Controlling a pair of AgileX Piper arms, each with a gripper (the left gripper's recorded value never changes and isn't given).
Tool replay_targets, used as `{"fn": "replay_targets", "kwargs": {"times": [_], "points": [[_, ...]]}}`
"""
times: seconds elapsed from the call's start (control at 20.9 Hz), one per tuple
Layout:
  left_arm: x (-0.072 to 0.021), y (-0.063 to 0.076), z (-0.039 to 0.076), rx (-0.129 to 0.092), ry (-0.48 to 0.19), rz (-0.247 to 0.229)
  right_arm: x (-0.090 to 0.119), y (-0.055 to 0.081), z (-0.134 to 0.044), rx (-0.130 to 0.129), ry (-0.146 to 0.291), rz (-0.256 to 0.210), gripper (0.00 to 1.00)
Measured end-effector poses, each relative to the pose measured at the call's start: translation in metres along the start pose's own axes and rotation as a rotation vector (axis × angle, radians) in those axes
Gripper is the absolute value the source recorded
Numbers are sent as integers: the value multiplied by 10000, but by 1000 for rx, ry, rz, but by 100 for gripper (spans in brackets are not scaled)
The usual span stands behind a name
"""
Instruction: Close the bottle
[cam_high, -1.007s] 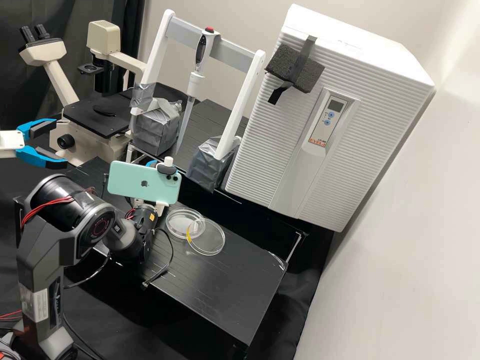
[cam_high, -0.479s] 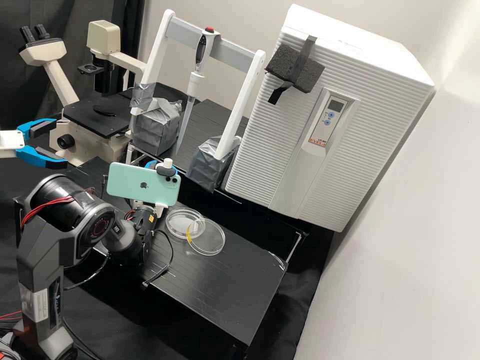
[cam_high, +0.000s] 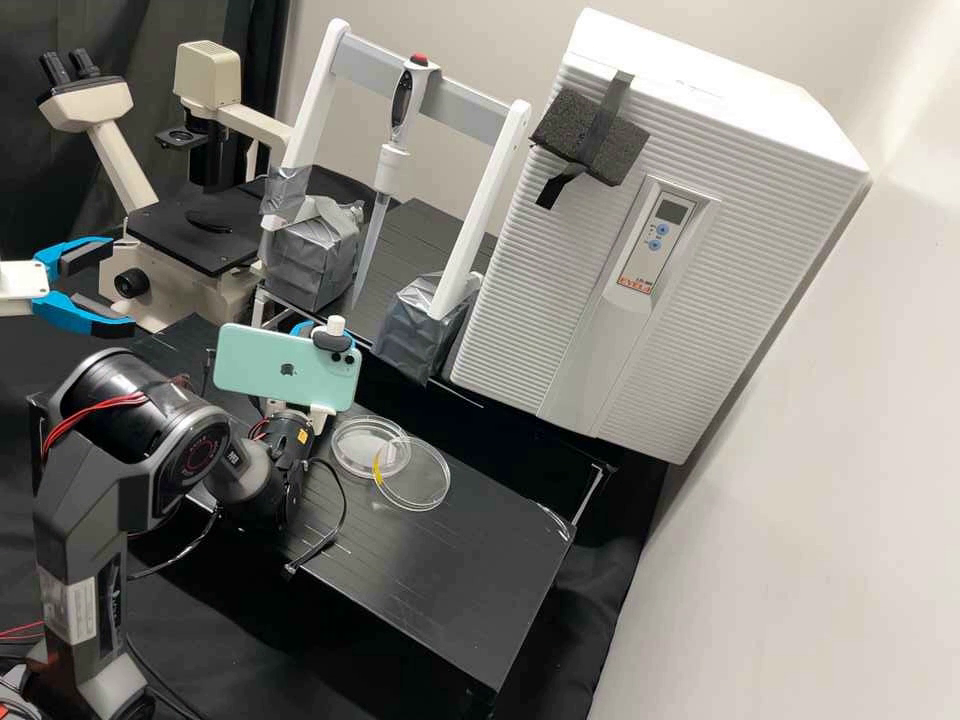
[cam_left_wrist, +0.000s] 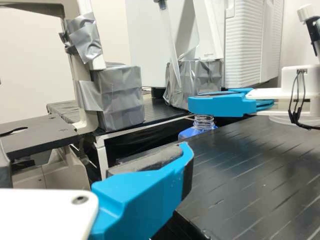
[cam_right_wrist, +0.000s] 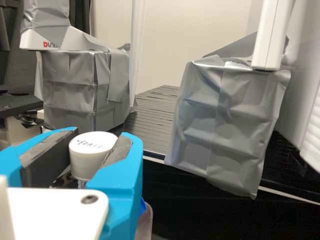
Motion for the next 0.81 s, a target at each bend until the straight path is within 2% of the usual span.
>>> {"fn": "replay_targets", "kwargs": {"times": [0.81], "points": [[0,0,0,0,0,0,24,1,-28,-4,13,-1,0]]}}
